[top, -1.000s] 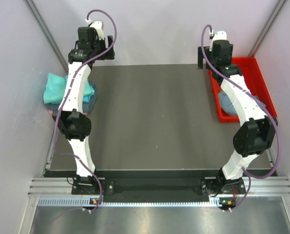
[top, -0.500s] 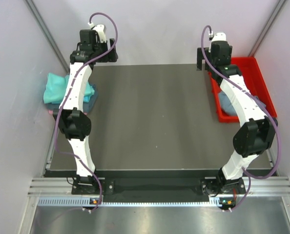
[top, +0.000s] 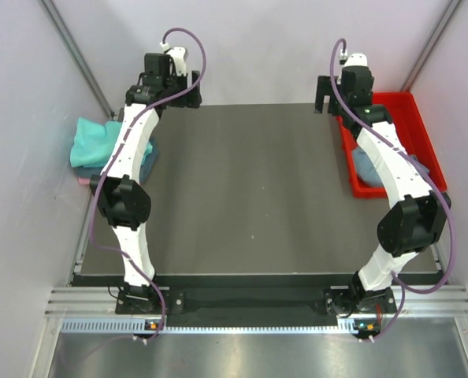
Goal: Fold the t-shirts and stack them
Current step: Neatly place the folded tshirt to the corner
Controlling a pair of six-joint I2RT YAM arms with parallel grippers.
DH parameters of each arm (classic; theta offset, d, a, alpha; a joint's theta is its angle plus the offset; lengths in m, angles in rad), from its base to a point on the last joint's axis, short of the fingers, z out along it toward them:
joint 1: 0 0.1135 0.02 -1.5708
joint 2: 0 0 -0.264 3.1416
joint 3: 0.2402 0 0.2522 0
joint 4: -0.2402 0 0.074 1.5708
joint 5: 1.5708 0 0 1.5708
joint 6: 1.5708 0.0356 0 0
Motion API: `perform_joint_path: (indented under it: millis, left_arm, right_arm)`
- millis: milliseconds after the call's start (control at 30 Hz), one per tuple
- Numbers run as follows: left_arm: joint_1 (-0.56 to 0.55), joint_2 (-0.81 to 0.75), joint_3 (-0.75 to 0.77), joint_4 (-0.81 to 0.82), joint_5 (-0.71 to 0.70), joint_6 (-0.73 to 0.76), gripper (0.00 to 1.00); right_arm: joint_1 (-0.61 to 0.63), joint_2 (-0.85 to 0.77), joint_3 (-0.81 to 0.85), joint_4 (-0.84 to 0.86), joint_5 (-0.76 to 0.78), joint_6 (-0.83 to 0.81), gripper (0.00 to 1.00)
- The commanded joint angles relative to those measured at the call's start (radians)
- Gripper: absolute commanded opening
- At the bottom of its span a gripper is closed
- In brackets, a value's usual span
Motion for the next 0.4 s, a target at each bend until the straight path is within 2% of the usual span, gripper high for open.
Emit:
perform_joint_path:
  millis: [0, 367]
  left_arm:
    - [0.004, -0.040, 0.037, 0.036, -0.031, -0.008, 0.85]
    - [0.001, -0.035, 0.075, 0.030, -0.013, -0.020, 0.84]
  right_arm:
    - [0.014, -0.042, 0.030, -0.002, 0.008, 0.001, 1.00]
    - [0.055, -0.048, -0.002, 0.033, 0.045, -0.058, 1.00]
